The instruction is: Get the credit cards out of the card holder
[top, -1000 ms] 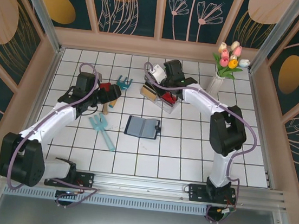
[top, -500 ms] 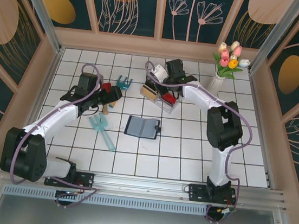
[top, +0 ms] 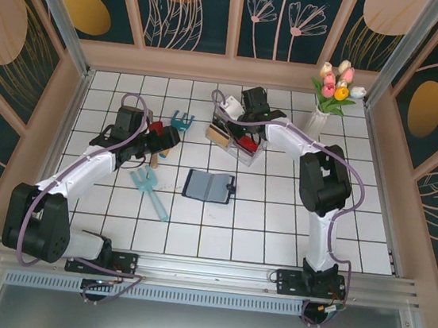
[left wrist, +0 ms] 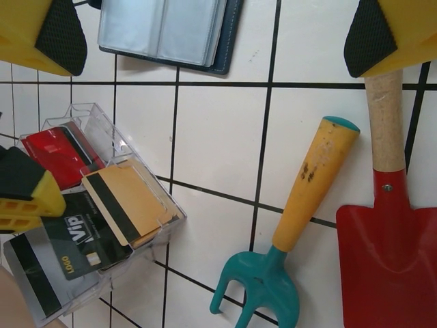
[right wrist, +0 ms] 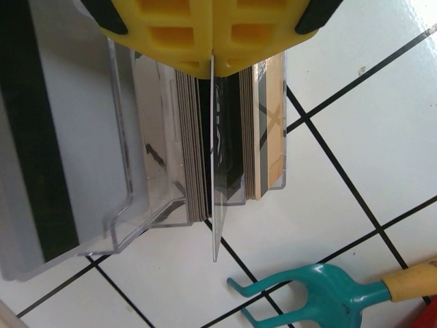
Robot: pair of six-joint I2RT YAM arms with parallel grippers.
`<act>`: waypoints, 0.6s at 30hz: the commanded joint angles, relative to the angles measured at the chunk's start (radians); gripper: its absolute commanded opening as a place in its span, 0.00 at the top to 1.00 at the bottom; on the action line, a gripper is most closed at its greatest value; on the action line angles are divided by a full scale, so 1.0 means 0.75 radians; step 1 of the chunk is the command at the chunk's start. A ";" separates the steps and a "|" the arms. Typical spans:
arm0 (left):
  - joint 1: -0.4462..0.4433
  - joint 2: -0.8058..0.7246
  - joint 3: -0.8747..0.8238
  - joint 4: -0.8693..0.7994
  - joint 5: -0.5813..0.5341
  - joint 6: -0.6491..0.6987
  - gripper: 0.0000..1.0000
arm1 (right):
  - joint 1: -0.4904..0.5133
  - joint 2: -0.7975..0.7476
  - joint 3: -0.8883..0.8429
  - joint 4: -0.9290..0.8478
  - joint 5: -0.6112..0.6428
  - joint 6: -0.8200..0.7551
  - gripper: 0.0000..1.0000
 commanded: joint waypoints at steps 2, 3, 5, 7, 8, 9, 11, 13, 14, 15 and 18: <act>0.012 0.021 0.041 0.009 0.036 0.028 0.02 | -0.014 0.031 0.043 -0.022 0.008 -0.018 1.00; 0.012 0.022 0.041 0.009 0.038 0.029 0.01 | -0.015 0.032 0.041 -0.020 0.008 -0.018 1.00; 0.011 0.023 0.041 0.009 0.046 0.028 0.02 | -0.016 0.032 0.037 -0.017 0.015 -0.021 1.00; 0.013 0.023 0.041 0.011 0.050 0.029 0.02 | -0.017 0.032 0.031 -0.013 0.037 -0.024 1.00; 0.012 0.024 0.041 0.011 0.051 0.028 0.02 | -0.017 0.035 0.030 -0.013 0.048 -0.029 1.00; 0.013 0.025 0.041 0.010 0.051 0.029 0.02 | -0.018 0.034 0.029 -0.014 0.058 -0.029 1.00; 0.012 0.026 0.041 0.012 0.053 0.030 0.01 | -0.018 0.037 0.030 -0.020 0.069 -0.036 1.00; 0.011 0.032 0.042 0.014 0.061 0.031 0.01 | -0.018 0.037 0.031 -0.025 0.067 -0.037 1.00; 0.011 0.033 0.041 0.015 0.063 0.030 0.02 | -0.018 0.037 0.031 -0.029 0.063 -0.037 1.00; 0.012 0.035 0.041 0.014 0.067 0.030 0.02 | -0.018 0.038 0.031 -0.030 0.059 -0.037 1.00; 0.011 0.033 0.039 0.017 0.074 0.034 0.02 | -0.015 0.037 0.031 -0.015 0.063 -0.020 0.96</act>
